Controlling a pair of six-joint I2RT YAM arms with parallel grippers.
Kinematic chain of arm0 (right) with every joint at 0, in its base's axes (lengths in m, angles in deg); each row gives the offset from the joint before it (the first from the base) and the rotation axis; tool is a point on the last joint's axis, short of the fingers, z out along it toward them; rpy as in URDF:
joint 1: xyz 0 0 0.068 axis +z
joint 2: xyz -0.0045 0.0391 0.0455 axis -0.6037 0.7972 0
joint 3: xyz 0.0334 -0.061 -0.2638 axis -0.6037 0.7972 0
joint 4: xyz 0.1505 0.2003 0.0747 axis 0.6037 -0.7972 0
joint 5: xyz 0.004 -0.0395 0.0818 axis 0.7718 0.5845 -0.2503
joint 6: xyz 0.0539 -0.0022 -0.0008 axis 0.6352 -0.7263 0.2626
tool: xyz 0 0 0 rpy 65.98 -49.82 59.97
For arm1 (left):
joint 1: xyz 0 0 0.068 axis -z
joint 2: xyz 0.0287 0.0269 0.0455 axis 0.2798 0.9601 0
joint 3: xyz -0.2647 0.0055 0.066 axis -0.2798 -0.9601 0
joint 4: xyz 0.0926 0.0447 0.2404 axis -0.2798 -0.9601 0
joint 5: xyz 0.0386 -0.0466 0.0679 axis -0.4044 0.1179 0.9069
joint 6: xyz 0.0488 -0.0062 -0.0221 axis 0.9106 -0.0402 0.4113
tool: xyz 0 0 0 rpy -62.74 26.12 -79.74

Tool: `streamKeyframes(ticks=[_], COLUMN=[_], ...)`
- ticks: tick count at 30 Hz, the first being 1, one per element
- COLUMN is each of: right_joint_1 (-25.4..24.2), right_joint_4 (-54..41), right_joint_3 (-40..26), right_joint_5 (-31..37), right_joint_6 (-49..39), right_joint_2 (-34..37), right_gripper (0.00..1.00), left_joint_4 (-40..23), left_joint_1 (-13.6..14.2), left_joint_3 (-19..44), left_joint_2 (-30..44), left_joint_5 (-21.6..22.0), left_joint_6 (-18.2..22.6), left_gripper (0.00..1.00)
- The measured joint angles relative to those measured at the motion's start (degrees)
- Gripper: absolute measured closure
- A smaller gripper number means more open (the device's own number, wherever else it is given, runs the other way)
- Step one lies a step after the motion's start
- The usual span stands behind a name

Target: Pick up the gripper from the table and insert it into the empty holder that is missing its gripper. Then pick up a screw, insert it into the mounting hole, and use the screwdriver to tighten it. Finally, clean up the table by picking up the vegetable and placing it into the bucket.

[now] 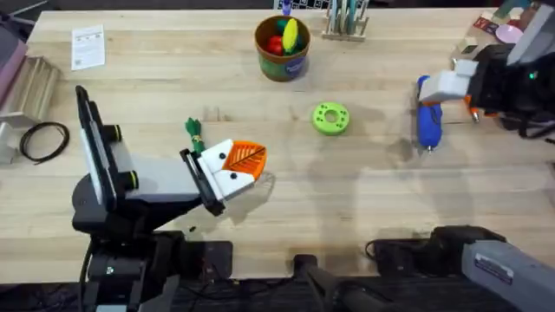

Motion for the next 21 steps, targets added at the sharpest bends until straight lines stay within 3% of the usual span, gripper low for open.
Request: streamKeyframes(ticks=[6,12,21], right_joint_1=[-6.2,-8.4,-9.7], right_joint_4=[7.9,9.5,10.3], right_joint_3=[0.0,-1.0,-10.1], right_joint_5=[0.0,0.0,-0.2], right_joint_6=[-2.0,-5.0,-7.7], right_joint_2=[6.0,13.3,27.1], right_gripper=[0.010,0.010,0.010], left_joint_4=[0.0,0.0,0.0], left_joint_1=[0.0,0.0,0.0], left_joint_3=[0.0,0.0,0.0], left_joint_2=[0.0,0.0,0.0], left_joint_5=[0.0,0.0,0.0], left_joint_6=[0.0,0.0,0.0], left_gripper=[0.996,0.996,0.996])
